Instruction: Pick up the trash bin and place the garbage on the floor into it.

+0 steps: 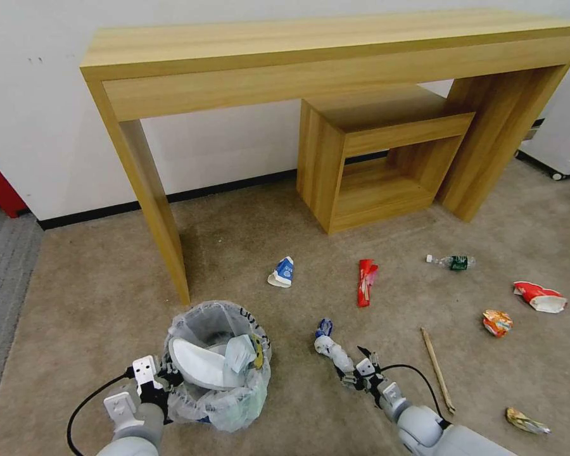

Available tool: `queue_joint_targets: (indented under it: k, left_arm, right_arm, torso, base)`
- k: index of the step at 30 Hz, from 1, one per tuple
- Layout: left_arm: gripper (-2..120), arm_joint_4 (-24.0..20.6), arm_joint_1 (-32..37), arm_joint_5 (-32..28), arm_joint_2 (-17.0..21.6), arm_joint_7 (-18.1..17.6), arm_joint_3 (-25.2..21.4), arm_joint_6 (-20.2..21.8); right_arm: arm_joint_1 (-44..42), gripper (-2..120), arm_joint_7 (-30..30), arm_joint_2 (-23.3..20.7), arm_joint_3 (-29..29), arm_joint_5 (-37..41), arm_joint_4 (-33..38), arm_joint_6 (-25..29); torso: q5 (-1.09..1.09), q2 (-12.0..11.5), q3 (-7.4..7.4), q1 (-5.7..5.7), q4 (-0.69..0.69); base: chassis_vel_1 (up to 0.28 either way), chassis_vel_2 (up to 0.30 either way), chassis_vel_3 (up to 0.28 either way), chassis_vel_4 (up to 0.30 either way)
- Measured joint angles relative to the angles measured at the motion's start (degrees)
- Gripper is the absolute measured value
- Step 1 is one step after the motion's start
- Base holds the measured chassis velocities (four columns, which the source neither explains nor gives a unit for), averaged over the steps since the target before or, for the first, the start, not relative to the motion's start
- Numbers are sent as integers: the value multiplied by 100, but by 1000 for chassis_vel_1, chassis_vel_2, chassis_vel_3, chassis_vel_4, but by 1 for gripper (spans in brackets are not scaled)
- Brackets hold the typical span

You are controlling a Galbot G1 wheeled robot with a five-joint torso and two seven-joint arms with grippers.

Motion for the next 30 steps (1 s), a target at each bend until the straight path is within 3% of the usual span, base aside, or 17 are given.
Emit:
queue_joint_targets:
  k: [14, 22, 26, 30]
  left_arm:
    - [0, 36, -22, -3, -46, 17, 24, -20]
    - [0, 47, -30, 14, -74, 24, 36, -25]
    - [0, 63, -36, 11, -45, 25, 23, -25]
    - [0, 101, -70, -3, -6, 23, 21, -26]
  right_arm:
    - [277, 43, -29, 352, -209, -433, -544, 244]
    - [330, 9, -101, 491, -276, -491, -714, 420]
    - [303, 0, -145, 431, -198, -434, -611, 520]
    - [104, 0, -457, 160, 134, -34, 114, 786]
  torso:
    - [0, 1, 0, 0, 0]
    - [0, 0, 0, 0, 0]
    - [1, 0, 0, 0, 0]
    - [1, 0, 0, 0, -1]
  base:
    - [0, 0, 0, 0]
    - [0, 0, 0, 0]
    - [0, 0, 0, 0]
    - [0, 0, 0, 0]
